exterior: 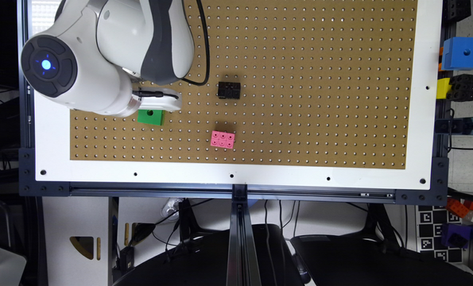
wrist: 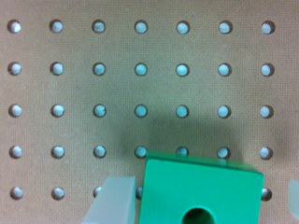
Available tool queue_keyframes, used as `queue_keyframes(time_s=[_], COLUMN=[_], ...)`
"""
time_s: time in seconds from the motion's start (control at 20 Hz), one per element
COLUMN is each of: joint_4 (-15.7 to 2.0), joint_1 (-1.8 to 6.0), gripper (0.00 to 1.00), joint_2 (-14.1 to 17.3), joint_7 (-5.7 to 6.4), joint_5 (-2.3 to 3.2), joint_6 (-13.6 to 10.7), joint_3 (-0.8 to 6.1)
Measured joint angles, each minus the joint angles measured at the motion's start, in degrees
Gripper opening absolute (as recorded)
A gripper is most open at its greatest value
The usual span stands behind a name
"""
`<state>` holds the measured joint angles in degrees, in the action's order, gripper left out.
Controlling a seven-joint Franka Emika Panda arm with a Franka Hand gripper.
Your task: Pick up green block.
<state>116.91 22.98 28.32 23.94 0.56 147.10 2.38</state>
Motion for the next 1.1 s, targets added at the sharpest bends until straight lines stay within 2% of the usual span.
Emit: queue_keyframes(time_s=[0.25, 0.6, 0.75, 0.9, 1.1], joint_4=[-0.95, -1.08, -1.48, -2.9, -3.81], joint_1=[-0.01, -0.01, -0.01, -0.01, -0.02], gripper=[1.0, 1.0, 1.0, 1.0, 1.0], joint_2=[0.2, 0.4, 2.0, 3.8, 4.5], joint_7=[0.01, 0.02, 0.02, 0.02, 0.02], joint_5=[0.0, 0.0, 0.0, 0.0, 0.0], joint_6=[0.0, 0.0, 0.8, 1.1, 1.1], joint_3=[0.14, 0.2, 0.21, 0.21, 0.23])
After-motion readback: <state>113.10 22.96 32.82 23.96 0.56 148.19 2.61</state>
